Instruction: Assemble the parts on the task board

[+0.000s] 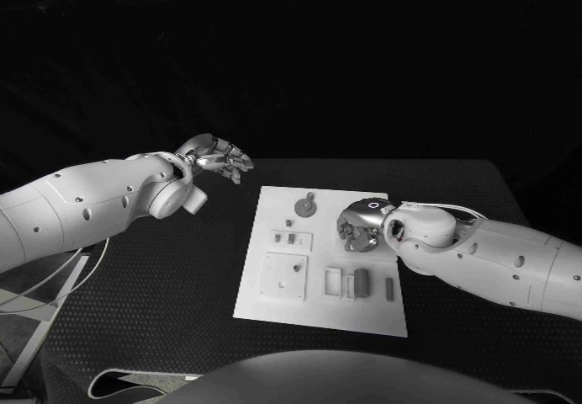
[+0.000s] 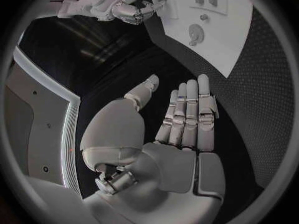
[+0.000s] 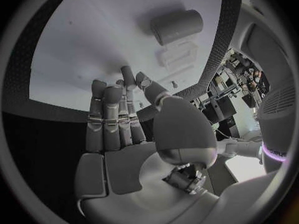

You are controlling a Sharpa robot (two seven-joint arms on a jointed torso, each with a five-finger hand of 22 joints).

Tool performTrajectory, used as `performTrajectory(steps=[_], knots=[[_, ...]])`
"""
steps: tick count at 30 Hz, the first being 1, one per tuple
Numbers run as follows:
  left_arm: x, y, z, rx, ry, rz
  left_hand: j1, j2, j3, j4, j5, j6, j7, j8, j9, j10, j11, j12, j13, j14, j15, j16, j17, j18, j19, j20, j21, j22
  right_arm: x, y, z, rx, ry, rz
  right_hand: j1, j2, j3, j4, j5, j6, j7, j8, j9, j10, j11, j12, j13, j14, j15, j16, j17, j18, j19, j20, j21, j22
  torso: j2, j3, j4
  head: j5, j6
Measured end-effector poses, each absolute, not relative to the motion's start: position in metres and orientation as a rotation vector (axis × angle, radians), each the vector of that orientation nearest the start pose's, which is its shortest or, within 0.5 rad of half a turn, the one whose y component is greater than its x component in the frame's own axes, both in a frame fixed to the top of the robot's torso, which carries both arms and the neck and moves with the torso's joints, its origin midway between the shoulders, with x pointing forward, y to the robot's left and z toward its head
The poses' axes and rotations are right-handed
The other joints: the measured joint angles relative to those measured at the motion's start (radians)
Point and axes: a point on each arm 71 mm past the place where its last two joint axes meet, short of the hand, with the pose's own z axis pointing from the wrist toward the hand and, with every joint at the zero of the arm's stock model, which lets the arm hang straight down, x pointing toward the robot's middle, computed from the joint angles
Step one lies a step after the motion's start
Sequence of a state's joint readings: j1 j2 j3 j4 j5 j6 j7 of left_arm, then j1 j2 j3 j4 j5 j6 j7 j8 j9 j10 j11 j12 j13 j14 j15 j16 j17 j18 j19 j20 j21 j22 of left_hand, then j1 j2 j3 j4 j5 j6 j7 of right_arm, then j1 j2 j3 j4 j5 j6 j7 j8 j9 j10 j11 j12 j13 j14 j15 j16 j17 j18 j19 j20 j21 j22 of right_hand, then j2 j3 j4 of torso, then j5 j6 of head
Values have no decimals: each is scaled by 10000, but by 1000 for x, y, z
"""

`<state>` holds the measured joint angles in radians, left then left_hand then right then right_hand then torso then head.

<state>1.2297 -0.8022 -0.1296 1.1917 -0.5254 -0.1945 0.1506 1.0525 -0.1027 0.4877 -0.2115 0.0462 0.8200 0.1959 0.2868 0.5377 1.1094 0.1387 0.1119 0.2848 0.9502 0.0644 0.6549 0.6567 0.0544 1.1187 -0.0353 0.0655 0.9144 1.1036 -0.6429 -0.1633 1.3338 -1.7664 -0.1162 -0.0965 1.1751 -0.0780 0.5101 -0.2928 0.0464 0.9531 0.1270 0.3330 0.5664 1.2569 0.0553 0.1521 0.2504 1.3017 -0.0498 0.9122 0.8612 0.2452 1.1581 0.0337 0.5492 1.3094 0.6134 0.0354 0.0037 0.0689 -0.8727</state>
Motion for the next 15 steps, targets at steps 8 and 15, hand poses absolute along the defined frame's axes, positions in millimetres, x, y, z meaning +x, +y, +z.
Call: performTrajectory(steps=[8,15], knots=[[532,287,-222,-7162,17582,-9852,0,0,0,0,0,0,0,0,0,0,0,0,1,0,0,0,10,-10,0,0,0,-2,467,-150,-295,-6240,18985,4667,175,-13,1115,-4,-49,306,-80,60,11,173,-41,-15,144,27,-54,54,-14,0,15,-15,77,0,0,1,-3,0,0],[532,287,-222,-7162,17583,-9852,0,0,-24,24,0,0,0,0,0,0,-1,0,1,0,0,0,10,-22,0,0,0,-2,468,-149,-296,-6299,18968,4631,219,-49,1249,-9,-1,367,-80,66,16,174,-42,26,144,5,-75,94,-14,0,14,-14,118,0,-1,4,-2,-5,-1]])
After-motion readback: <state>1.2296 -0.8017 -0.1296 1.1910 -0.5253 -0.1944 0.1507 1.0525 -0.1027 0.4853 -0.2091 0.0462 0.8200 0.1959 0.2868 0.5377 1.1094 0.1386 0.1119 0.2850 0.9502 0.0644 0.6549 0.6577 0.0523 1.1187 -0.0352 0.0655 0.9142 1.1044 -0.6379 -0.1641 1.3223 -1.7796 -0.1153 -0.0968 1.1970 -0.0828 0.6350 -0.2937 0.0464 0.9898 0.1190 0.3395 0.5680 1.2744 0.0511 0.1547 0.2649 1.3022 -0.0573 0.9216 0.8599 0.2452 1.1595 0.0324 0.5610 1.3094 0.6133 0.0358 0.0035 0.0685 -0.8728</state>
